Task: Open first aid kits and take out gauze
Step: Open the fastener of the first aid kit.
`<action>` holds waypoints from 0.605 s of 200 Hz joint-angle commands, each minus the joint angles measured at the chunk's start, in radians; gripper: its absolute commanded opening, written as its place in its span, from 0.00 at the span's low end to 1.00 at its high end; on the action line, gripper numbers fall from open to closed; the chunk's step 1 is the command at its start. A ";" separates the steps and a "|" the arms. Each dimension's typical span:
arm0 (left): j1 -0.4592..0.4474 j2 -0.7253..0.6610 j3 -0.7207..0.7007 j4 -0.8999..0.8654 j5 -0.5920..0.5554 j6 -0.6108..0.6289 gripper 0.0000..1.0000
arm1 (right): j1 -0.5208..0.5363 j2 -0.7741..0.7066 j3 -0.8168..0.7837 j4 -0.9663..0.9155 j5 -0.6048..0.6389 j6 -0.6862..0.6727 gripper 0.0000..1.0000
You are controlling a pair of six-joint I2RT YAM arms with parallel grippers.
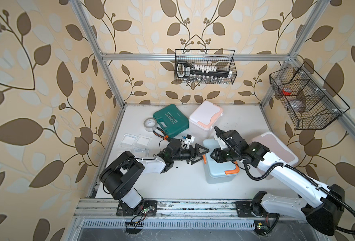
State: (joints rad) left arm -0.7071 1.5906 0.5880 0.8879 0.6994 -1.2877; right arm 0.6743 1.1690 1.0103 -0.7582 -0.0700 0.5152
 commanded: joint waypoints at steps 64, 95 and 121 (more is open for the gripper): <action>-0.045 0.034 -0.031 0.468 -0.010 -0.196 0.89 | -0.003 0.021 -0.111 -0.090 0.049 0.033 0.35; -0.045 -0.034 -0.056 0.477 -0.031 -0.203 0.89 | -0.009 0.032 -0.128 -0.076 0.043 0.033 0.35; -0.043 -0.116 -0.066 0.404 -0.043 -0.173 0.89 | -0.009 0.038 -0.142 -0.064 0.038 0.037 0.35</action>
State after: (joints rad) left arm -0.7341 1.6234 0.5045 1.1233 0.6376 -1.4635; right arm 0.6712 1.1522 0.9524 -0.6640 -0.0338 0.5346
